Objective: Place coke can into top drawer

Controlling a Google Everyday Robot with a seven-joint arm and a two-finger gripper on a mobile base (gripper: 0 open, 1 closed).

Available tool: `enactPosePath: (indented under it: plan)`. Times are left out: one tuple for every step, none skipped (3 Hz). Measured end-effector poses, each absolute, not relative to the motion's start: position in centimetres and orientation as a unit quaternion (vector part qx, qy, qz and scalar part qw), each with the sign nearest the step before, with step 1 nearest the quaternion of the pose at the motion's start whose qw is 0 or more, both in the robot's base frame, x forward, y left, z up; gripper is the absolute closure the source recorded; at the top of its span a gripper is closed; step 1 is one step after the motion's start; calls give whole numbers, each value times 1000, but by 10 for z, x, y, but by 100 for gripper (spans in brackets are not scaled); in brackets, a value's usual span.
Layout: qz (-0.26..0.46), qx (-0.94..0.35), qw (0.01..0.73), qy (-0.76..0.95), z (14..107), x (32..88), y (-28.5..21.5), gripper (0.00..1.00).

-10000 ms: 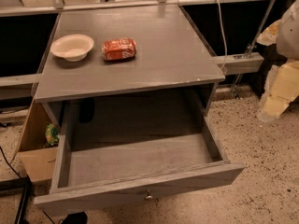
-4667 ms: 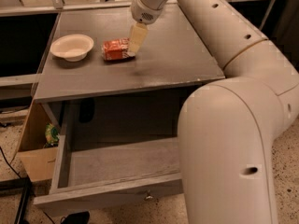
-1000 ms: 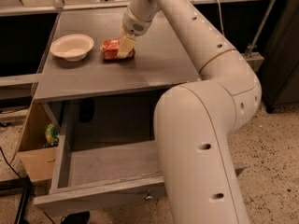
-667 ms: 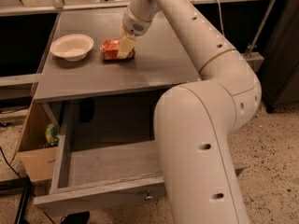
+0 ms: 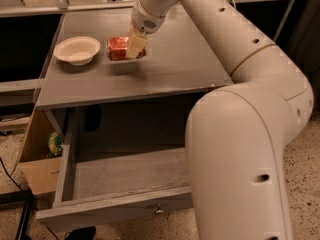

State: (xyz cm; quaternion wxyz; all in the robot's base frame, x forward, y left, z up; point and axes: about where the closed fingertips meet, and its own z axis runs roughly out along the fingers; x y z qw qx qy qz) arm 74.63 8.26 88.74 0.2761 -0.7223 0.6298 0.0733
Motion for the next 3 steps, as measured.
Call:
enactPosePath:
  plan:
    - [55, -704, 307, 638, 922, 705, 67, 100]
    - [55, -691, 322, 645, 928, 658, 64, 100]
    - [78, -691, 289, 658, 889, 602, 67, 100]
